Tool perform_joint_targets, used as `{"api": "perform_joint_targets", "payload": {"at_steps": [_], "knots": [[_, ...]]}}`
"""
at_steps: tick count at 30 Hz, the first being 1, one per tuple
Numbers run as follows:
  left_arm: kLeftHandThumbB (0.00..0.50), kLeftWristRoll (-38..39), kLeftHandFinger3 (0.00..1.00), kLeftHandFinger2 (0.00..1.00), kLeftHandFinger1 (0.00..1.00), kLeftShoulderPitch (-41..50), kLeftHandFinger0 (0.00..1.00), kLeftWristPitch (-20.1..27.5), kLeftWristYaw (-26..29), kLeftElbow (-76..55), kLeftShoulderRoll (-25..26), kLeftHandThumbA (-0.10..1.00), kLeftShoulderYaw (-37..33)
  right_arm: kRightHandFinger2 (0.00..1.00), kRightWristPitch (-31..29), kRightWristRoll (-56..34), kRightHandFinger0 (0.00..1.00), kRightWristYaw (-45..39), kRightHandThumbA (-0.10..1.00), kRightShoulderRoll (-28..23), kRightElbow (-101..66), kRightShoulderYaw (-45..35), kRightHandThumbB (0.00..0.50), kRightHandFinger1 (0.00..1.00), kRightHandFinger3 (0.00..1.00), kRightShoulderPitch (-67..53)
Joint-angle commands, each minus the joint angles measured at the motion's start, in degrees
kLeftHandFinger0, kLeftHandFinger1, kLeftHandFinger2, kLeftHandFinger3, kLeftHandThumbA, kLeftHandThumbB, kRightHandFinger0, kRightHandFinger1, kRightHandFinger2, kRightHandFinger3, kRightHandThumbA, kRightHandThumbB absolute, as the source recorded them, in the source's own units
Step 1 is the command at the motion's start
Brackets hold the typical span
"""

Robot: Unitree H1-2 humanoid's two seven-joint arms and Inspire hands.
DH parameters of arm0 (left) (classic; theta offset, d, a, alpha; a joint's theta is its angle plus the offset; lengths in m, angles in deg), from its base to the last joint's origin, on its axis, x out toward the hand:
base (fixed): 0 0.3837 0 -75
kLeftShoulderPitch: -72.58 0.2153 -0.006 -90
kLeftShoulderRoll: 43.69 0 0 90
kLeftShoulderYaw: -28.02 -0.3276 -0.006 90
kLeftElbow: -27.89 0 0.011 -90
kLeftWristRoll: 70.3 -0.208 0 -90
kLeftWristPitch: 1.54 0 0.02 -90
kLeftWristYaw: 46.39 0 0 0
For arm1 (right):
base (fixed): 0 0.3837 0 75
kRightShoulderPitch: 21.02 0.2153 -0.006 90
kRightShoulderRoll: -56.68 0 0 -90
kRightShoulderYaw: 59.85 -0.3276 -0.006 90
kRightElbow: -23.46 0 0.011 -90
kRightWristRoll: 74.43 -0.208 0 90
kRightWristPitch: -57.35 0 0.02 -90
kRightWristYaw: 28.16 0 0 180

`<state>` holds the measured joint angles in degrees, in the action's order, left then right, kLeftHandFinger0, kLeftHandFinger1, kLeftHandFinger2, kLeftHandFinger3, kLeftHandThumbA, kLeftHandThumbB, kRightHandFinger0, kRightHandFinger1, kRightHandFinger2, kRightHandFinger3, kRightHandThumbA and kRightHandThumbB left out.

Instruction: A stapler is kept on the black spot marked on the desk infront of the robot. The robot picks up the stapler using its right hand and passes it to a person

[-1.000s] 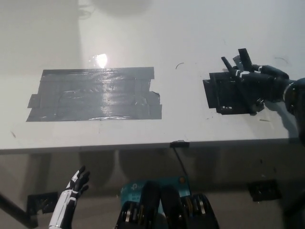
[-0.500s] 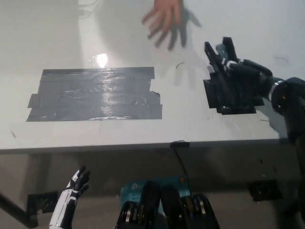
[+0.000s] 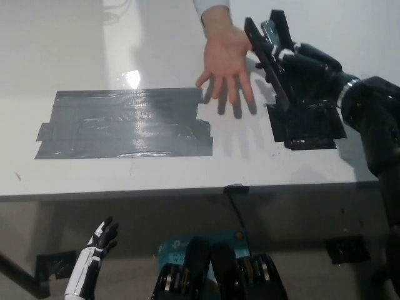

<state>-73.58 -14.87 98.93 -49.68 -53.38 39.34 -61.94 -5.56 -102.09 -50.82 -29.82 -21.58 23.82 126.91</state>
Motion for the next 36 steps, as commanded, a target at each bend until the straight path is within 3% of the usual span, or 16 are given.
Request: {"api": "perform_joint_targets", "payload": {"at_steps": [1,5,6,7,8,13,17,20,22,26,27,28,30,31,33,36], "knots": [[0.438,-0.8,1.0,1.0,1.0,-1.4,1.0,0.3,-0.6,-1.8,1.0,1.0,-0.5,0.0,-0.2,-7.8,0.0,11.0,0.56,2.4,-7.1,3.1,0.011,0.0,0.06,13.2],[0.438,-1.8,1.0,1.0,1.0,-1.5,1.0,-0.3,-0.1,-1.9,1.0,1.0,-0.6,0.15,-0.2,-2.9,0.0,15.5,0.46,3.9,-1.9,3.2,0.023,0.0,0.24,16.8],[0.433,-1.5,1.0,1.0,1.0,-1.7,1.0,0.1,-0.2,-1.6,0.9,1.0,-0.6,0.35,-0.2,-0.5,0.0,16.5,0.4,4.6,-0.3,2.6,0.04,0.03,0.44,17.8],[0.436,-1.1,1.0,1.0,1.0,-1.8,1.0,0.4,-0.4,-1.2,0.9,1.0,-0.6,0.41,-0.2,2.5,0.0,17.5,0.43,5.2,1.3,2.5,0.044,0.05,0.48,18.7],[0.436,-0.9,1.0,1.0,1.0,-1.8,1.0,0.5,-0.4,-1.2,0.8,1.0,-0.6,0.41,-0.2,3.7,0.0,17.6,0.43,5.3,1.9,2.7,0.044,0.05,0.48,19.1],[0.424,-1.1,1.0,1.0,1.0,-1.7,1.0,-0.4,-0.6,-1.8,0.8,1.0,-0.6,0.57,-4.0,11.7,0.0,22.1,0.43,7.5,9.5,6.9,0.041,0.06,1.0,22.7],[0.414,-1.9,1.0,1.0,1.0,-1.8,1.0,0.4,-0.4,-1.7,1.1,1.0,-0.9,0.6,-8.7,20.2,0.01,23.7,0.56,8.0,13.9,14.8,0.053,0.19,0.68,24.6],[0.418,-1.9,1.0,1.0,1.0,-2.0,1.0,0.3,-0.4,-1.6,1.0,1.0,-0.9,0.4,-12.4,27.1,0.0,25.7,0.59,8.0,17.6,22.3,0.026,0.1,0.41,26.2],[0.423,-1.9,1.0,1.0,1.0,-1.9,1.0,0.0,-0.4,-2.0,0.9,1.0,-0.8,0.49,-19.5,32.4,0.0,29.3,0.49,8.1,21.4,27.7,0.028,0.19,0.35,25.9],[0.429,-2.0,1.0,1.0,1.0,-2.2,1.0,-0.7,-0.6,-2.5,1.0,1.0,-0.8,0.61,-22.1,37.9,0.0,30.3,0.56,7.3,24.0,34.7,0.029,0.29,0.4,25.2],[0.424,-1.9,1.0,1.0,1.0,-2.3,1.0,-0.9,-0.8,-2.5,1.1,1.0,-0.9,0.71,-21.8,39.9,0.05,30.4,0.57,7.1,24.9,37.4,0.059,0.36,0.53,25.0],[0.424,-1.8,1.0,1.0,1.0,-2.4,1.0,-0.8,-1.0,-2.5,1.2,1.0,-0.9,1.0,-20.3,41.3,0.57,28.7,0.69,6.8,25.5,39.8,0.22,0.83,1.0,24.9],[0.423,-1.6,1.0,1.0,1.0,-2.4,1.0,-0.8,-1.2,-2.5,1.3,1.0,-1.0,1.0,-19.0,41.6,0.71,26.5,0.73,6.7,26.1,41.5,0.214,0.91,1.0,25.0],[0.424,-1.8,1.0,1.0,1.0,-2.4,1.0,-0.5,-1.2,-2.5,1.4,1.0,-1.0,1.0,-19.2,41.4,0.98,24.9,0.74,6.4,26.1,42.0,0.244,1.0,1.0,24.9],[0.444,-2.5,1.0,1.0,1.0,-2.7,1.0,-0.2,-0.8,-2.3,1.5,1.0,-1.1,1.0,-20.3,40.7,1.0,23.1,0.76,5.4,25.7,42.7,0.36,1.0,1.0,24.3],[0.452,-2.5,1.0,1.0,1.0,-2.9,1.0,-0.6,-0.7,-2.3,1.5,1.0,-0.9,1.0,-20.7,40.6,1.0,22.1,0.8,4.5,24.7,43.3,0.398,1.0,1.0,24.5]]}}
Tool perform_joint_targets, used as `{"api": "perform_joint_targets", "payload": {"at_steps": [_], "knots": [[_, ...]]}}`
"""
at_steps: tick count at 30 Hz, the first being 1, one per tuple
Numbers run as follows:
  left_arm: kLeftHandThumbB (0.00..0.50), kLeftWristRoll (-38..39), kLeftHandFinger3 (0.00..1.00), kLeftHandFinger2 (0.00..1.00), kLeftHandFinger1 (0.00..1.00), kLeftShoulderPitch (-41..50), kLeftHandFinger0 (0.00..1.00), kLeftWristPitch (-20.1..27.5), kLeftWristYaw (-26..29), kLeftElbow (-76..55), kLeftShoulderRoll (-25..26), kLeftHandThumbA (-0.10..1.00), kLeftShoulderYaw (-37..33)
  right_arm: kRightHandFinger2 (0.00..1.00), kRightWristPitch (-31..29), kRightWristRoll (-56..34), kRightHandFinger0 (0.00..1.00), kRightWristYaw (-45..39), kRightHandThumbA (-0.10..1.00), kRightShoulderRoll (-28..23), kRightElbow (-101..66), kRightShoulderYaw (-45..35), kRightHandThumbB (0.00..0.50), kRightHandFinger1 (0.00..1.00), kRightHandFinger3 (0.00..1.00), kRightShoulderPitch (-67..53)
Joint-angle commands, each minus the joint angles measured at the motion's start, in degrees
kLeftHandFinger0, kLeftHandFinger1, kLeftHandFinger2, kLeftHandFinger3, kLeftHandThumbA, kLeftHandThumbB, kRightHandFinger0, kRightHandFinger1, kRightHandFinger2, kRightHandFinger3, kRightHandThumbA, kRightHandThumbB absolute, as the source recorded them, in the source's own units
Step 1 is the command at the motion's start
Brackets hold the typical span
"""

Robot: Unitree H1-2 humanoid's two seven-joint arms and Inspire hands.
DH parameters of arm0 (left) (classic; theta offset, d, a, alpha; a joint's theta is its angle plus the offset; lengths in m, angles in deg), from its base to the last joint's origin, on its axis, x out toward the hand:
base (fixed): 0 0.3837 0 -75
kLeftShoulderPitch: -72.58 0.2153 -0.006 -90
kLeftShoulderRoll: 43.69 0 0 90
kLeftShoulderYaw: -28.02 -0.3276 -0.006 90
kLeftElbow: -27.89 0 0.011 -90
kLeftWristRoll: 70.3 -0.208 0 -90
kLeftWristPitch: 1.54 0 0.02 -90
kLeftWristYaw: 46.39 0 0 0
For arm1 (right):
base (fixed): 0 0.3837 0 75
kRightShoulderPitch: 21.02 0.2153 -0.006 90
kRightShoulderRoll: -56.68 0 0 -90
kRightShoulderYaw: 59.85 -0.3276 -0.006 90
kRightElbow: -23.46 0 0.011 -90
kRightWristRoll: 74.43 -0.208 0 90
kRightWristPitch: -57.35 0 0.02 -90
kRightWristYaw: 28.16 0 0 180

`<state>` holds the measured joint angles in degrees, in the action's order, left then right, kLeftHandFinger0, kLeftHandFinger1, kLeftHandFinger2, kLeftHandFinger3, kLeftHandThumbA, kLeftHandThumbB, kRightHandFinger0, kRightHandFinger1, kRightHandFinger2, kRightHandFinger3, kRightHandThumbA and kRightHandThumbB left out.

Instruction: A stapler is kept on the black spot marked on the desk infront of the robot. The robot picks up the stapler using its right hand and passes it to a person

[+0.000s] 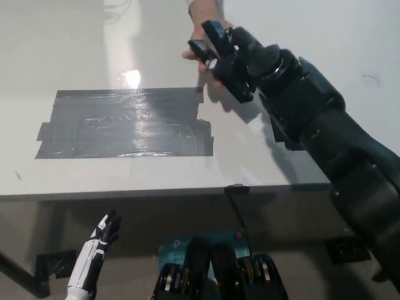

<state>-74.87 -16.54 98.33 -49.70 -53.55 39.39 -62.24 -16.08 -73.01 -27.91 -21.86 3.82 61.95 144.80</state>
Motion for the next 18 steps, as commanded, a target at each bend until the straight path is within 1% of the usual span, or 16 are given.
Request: {"api": "perform_joint_targets", "payload": {"at_steps": [1,4,5,6,8,9,10,11,12,13,14,15,16,18], "knots": [[0.449,-1.2,1.0,1.0,1.0,-1.3,1.0,0.0,-0.7,-2.0,1.4,1.0,-0.6,1.0,-10.5,11.4,1.0,-0.9,0.84,-3.7,-1.0,5.1,0.402,1.0,1.0,6.7],[0.449,-0.8,1.0,1.0,1.0,-1.4,1.0,-0.3,-0.8,-2.0,1.2,1.0,-0.7,1.0,-12.4,11.4,1.0,-0.5,0.86,-5.1,-3.2,4.4,0.405,1.0,1.0,6.8],[0.451,-0.8,1.0,1.0,1.0,-1.4,1.0,-0.3,-0.8,-1.9,1.1,1.0,-0.8,1.0,-12.6,11.8,1.0,0.0,0.87,-5.8,-4.9,4.0,0.416,1.0,1.0,6.8],[0.45,-0.9,1.0,1.0,1.0,-1.5,1.0,-0.3,-0.8,-1.8,1.1,1.0,-0.9,1.0,-12.2,11.6,1.0,-0.2,0.87,-6.5,-6.9,3.3,0.407,1.0,1.0,6.8],[0.447,-1.2,1.0,1.0,1.0,-1.6,1.0,-0.1,-0.6,-1.6,1.0,1.0,-1.0,1.0,-11.0,11.0,1.0,-1.2,0.83,-8.2,-12.0,1.1,0.4,1.0,1.0,6.5],[0.449,-1.2,1.0,1.0,1.0,-1.6,1.0,-0.2,-0.6,-1.6,0.8,1.0,-1.0,1.0,-10.7,10.3,1.0,-1.8,0.8,-8.8,-14.1,-0.1,0.38,1.0,1.0,6.1],[0.447,-1.0,1.0,1.0,1.0,-1.6,1.0,-0.4,-0.7,-1.7,0.8,1.0,-1.0,1.0,-10.6,9.3,1.0,-2.5,0.77,-9.5,-16.5,-1.6,0.383,1.0,1.0,5.7],[0.446,-0.7,1.0,1.0,1.0,-1.6,1.0,-0.5,-0.8,-1.8,0.8,1.0,-1.0,1.0,-10.2,8.5,1.0,-3.1,0.8,-10.6,-20.1,-3.2,0.38,1.0,1.0,5.1],[0.457,-0.5,1.0,1.0,1.0,-1.5,1.0,-0.6,-1.0,-1.9,0.8,1.0,-1.0,1.0,-9.2,8.0,1.0,-4.0,0.85,-12.3,-25.3,-5.1,0.413,1.0,1.0,4.3],[0.459,-0.5,1.0,1.0,1.0,-1.5,1.0,-0.7,-1.0,-2.0,0.8,1.0,-1.0,1.0,-8.7,8.2,1.0,-4.3,0.89,-12.8,-27.1,-5.5,0.415,1.0,1.0,3.9],[0.454,-0.5,1.0,1.0,1.0,-1.4,1.0,-0.7,-1.0,-2.1,0.8,1.0,-1.0,1.0,-8.0,8.7,1.0,-4.7,0.91,-13.9,-30.5,-6.0,0.388,1.0,1.0,3.3],[0.448,-0.4,1.0,1.0,1.0,-1.3,1.0,-0.8,-1.1,-2.3,0.8,1.0,-1.0,1.0,-6.7,9.2,1.0,-5.4,0.93,-15.5,-36.4,-7.0,0.373,1.0,1.0,1.9],[0.442,-0.1,1.0,1.0,1.0,-1.3,1.0,-0.9,-1.3,-2.3,0.8,1.0,-1.0,1.0,-5.5,9.4,1.0,-5.9,0.93,-16.9,-41.2,-7.6,0.346,1.0,1.0,0.8],[0.422,0.0,1.0,1.0,1.0,-1.2,1.0,-0.6,-1.6,-2.5,1.1,1.0,-1.0,1.0,-1.1,8.3,1.0,-8.4,0.99,-21.8,-58.6,-10.8,0.359,1.0,1.0,-4.3]]}}
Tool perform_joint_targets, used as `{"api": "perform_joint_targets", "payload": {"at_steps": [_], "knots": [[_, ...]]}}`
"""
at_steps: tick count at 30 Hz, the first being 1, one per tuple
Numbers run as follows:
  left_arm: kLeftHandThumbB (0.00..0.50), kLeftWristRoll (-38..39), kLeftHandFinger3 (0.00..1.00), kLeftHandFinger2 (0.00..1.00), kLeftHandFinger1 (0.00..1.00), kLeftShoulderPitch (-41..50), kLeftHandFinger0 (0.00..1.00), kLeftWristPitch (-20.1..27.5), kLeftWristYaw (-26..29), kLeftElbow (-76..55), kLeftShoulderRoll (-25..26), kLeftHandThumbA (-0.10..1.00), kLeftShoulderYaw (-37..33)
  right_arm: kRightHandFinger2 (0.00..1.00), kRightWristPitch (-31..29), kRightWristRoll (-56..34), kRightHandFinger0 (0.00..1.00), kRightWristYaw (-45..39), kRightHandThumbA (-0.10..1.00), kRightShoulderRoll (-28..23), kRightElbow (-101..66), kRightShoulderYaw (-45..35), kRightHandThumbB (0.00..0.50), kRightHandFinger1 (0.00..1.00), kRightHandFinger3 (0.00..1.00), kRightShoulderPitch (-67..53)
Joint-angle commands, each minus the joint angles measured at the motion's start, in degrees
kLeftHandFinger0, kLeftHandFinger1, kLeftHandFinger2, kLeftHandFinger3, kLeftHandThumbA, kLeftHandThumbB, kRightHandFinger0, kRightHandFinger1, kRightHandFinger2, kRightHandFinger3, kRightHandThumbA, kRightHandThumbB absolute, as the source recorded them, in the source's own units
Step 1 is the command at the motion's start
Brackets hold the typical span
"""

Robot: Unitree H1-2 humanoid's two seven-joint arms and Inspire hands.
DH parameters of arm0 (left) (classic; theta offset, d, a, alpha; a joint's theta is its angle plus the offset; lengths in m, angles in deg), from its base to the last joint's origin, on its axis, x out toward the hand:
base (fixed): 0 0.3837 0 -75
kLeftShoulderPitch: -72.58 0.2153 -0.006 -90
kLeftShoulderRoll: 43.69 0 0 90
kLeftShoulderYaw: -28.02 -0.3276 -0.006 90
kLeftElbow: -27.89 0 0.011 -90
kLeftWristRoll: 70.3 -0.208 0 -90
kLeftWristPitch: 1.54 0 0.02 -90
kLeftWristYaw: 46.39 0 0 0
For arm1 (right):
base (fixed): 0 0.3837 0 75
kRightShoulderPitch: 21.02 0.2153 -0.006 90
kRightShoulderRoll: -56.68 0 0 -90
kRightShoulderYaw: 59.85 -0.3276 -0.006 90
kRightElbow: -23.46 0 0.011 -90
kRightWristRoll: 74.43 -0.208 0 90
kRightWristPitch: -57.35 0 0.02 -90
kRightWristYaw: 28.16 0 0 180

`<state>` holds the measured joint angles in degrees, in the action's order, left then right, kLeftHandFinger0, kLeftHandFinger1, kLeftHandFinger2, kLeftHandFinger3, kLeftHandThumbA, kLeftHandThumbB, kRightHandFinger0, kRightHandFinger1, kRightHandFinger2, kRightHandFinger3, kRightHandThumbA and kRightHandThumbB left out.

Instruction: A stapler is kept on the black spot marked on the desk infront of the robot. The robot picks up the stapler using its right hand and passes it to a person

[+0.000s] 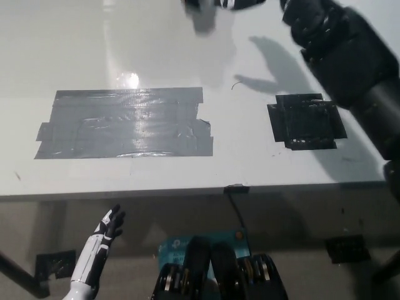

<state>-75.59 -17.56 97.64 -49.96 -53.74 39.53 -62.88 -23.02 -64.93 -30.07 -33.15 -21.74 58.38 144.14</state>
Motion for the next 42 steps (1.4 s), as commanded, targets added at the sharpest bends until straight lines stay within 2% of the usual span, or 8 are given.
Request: {"api": "perform_joint_targets", "payload": {"at_steps": [1,3,13,21,22,28,32,42], "knots": [[0.42,0.7,1.0,1.0,1.0,-0.2,1.0,-0.1,-1.4,-2.4,1.0,1.0,-0.4,1.0,6.3,-0.2,1.0,-6.7,0.99,-11.3,-35.7,-7.9,0.356,1.0,1.0,-4.6],[0.417,0.8,1.0,1.0,1.0,-0.5,1.0,0.3,-1.3,-2.0,0.9,1.0,-0.4,1.0,7.5,-1.3,1.0,-7.7,1.0,-13.2,-42.9,-9.8,0.382,1.0,1.0,-7.2],[0.435,1.0,1.0,1.0,1.0,-7.0,1.0,0.4,-0.7,2.7,-0.3,1.0,-0.3,1.0,11.8,-8.7,1.0,-8.5,0.99,-22.0,-78.0,-21.5,0.309,1.0,1.0,-26.5],[0.436,0.5,1.0,1.0,1.0,-7.8,1.0,-0.8,-1.0,2.5,0.1,1.0,-0.4,1.0,12.5,-16.6,1.0,-4.0,0.91,-21.1,-93.8,-27.5,0.23,1.0,1.0,-43.1],[0.439,0.7,1.0,1.0,1.0,-7.9,1.0,-0.9,-1.0,2.6,0.1,1.0,-0.3,1.0,12.1,-17.8,1.0,-3.3,0.85,-20.4,-95.0,-27.2,0.216,1.0,1.0,-45.0],[0.44,1.1,1.0,1.0,1.0,-7.3,1.0,-0.4,-1.1,3.1,0.0,1.0,-0.3,1.0,6.6,-12.7,1.0,1.6,0.89,-11.0,-97.6,-22.9,0.211,1.0,1.0,-58.9],[0.442,0.4,1.0,1.0,1.0,-5.7,1.0,0.4,-1.0,3.3,0.0,1.0,-0.7,1.0,-4.0,-5.3,1.0,5.3,0.89,-3.3,-88.7,-18.7,0.11,1.0,1.0,-70.5],[0.416,0.3,1.0,1.0,1.0,-2.2,1.0,1.0,-1.5,1.8,0.3,1.0,-1.1,1.0,-13.2,-6.3,1.0,7.1,0.84,5.9,-66.3,-21.3,0.076,1.0,1.0,-80.1]]}}
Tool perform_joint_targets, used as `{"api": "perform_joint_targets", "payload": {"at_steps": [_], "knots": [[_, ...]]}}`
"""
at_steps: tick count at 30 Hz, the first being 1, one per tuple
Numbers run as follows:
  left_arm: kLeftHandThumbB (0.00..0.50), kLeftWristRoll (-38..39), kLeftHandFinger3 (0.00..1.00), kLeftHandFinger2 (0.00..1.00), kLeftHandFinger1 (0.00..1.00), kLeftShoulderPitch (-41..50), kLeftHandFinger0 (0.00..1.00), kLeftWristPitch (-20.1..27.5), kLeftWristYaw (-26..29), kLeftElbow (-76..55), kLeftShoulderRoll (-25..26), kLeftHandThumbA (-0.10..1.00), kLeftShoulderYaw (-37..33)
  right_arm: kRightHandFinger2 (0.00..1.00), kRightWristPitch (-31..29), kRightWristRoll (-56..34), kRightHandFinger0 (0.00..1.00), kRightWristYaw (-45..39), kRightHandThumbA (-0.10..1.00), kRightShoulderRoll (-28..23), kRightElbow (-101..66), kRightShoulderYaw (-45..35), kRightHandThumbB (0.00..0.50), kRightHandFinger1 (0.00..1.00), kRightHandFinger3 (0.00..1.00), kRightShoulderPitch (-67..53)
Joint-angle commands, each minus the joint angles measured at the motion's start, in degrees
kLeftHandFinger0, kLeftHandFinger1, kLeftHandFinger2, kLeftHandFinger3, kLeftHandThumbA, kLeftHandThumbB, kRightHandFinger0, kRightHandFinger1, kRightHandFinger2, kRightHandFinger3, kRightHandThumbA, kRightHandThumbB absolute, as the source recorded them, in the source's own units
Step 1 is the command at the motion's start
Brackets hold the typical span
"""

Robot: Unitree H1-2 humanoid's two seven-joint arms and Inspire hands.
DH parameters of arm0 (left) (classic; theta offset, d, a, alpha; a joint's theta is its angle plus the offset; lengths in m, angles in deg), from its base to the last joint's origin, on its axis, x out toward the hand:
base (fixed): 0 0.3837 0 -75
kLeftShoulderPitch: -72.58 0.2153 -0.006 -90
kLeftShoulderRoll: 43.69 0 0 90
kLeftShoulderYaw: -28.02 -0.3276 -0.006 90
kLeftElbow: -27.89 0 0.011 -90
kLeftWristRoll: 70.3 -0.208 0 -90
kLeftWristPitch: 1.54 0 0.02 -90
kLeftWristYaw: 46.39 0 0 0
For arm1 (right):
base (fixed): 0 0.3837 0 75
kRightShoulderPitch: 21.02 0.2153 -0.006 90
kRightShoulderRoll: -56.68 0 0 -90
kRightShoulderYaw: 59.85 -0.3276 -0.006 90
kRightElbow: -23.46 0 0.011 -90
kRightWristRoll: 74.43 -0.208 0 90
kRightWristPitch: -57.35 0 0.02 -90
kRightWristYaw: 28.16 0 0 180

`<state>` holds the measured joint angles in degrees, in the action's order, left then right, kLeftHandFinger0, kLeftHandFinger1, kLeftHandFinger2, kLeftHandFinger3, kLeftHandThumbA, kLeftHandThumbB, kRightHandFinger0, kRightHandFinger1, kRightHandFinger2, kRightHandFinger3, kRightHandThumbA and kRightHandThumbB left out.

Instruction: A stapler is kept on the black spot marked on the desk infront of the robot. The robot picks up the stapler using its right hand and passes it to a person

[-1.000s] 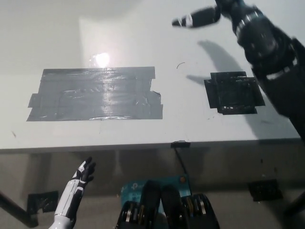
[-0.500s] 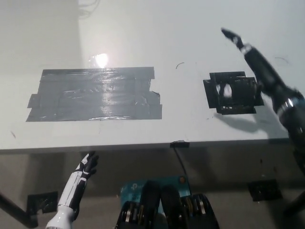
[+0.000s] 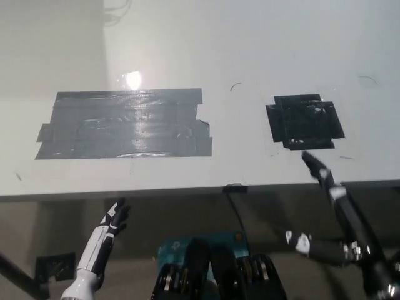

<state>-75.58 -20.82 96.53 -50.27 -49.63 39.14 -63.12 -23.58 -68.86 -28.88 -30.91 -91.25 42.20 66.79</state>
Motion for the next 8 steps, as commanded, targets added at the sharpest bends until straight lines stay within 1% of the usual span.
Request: {"api": "perform_joint_targets", "payload": {"at_steps": [1,3,5,6,8], "knots": [[0.426,0.0,1.0,1.0,1.0,1.4,1.0,2.4,-1.0,-2.1,0.6,1.0,-1.0,1.0,-12.7,-3.5,1.0,5.4,0.82,4.4,6.6,-6.2,0.059,1.0,1.0,-2.8],[0.435,-0.1,1.0,1.0,1.0,2.3,1.0,2.0,-0.8,-2.5,0.5,1.0,-1.1,1.0,-13.9,-3.9,1.0,4.6,0.78,4.9,11.5,-7.4,0.043,1.0,1.0,-2.4],[0.425,-0.2,1.0,1.0,1.0,3.3,1.0,2.0,-0.6,-3.0,0.6,1.0,-1.2,1.0,-13.7,-3.6,1.0,3.7,0.77,5.3,13.2,-7.9,0.038,1.0,1.0,-2.6],[0.428,-0.2,1.0,1.0,1.0,3.8,1.0,2.0,-0.6,-3.2,0.7,1.0,-1.2,1.0,-13.7,-3.4,1.0,3.2,0.78,5.4,13.6,-7.9,0.048,1.0,1.0,-3.0],[0.429,-0.2,1.0,1.0,1.0,4.5,1.0,2.0,-0.6,-3.4,0.7,1.0,-1.3,1.0,-13.8,-3.2,1.0,2.8,0.78,5.6,13.8,-8.1,0.051,1.0,1.0,-3.6]]}}
